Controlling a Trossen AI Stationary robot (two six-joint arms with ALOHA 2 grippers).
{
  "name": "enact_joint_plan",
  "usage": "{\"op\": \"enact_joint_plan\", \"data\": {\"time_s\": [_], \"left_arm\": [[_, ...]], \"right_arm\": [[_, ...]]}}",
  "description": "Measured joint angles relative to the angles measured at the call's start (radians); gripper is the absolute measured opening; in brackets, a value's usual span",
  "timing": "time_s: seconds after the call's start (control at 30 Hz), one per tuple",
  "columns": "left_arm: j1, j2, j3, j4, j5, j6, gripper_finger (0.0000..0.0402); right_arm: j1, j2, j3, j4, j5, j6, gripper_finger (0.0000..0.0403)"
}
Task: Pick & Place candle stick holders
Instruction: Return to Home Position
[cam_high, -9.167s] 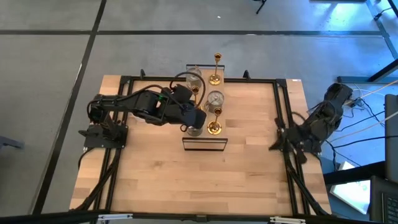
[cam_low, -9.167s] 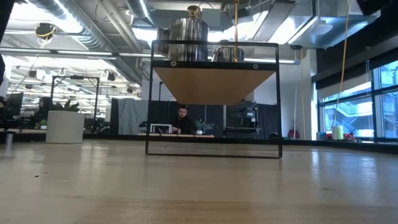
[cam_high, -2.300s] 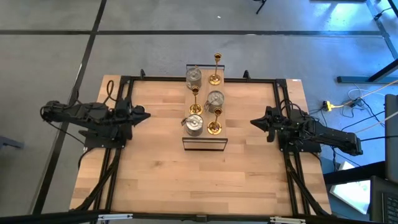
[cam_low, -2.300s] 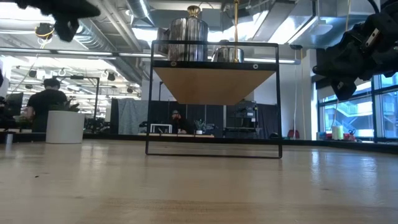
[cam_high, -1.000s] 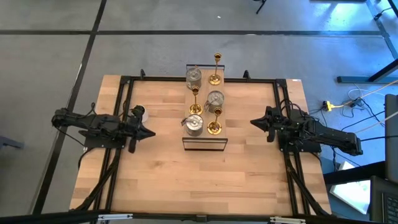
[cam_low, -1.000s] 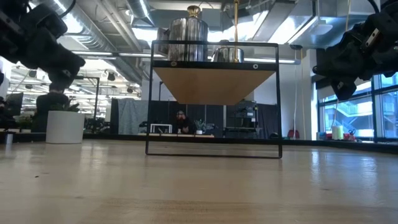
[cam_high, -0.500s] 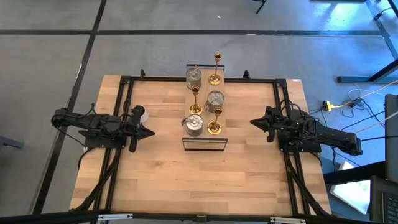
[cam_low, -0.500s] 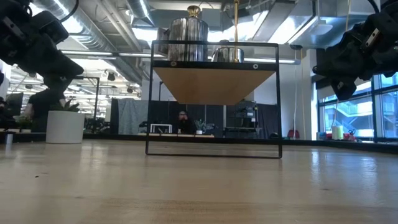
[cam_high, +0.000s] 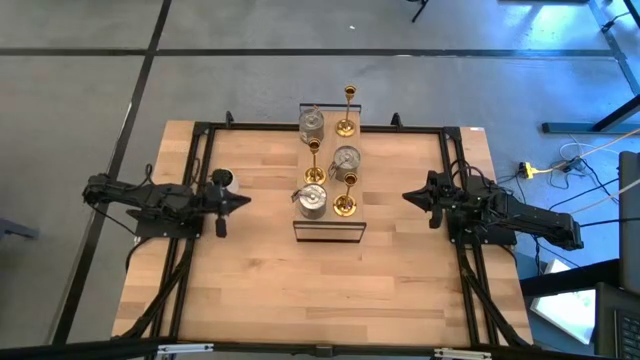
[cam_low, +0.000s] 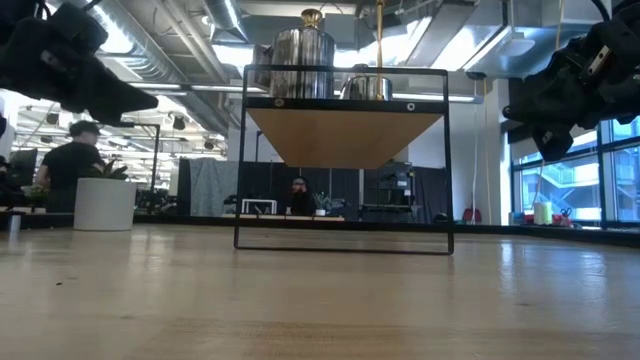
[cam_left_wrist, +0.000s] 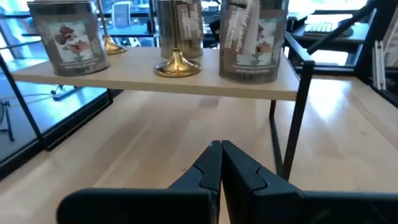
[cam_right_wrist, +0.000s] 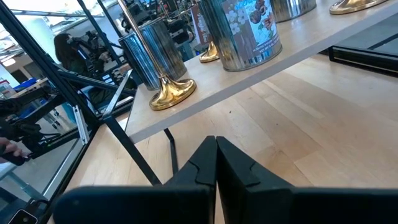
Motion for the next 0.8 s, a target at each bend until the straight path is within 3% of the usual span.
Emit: {"op": "enact_joint_plan", "data": {"time_s": [0.2, 0.53, 0.8], "left_arm": [[0.000, 0.026, 0.000, -0.002, 0.018, -0.007, 0.0002], [-0.001, 0.083, 0.008, -0.046, 0.143, -0.146, 0.0002], [-0.001, 0.114, 0.014, -0.079, 0.146, -0.169, 0.0002]], "right_arm": [[0.000, 0.000, 0.000, 0.000, 0.000, 0.000, 0.0005], [0.000, 0.000, 0.000, 0.000, 0.000, 0.000, 0.0005], [0.000, 0.000, 0.000, 0.000, 0.000, 0.000, 0.0005]]}}
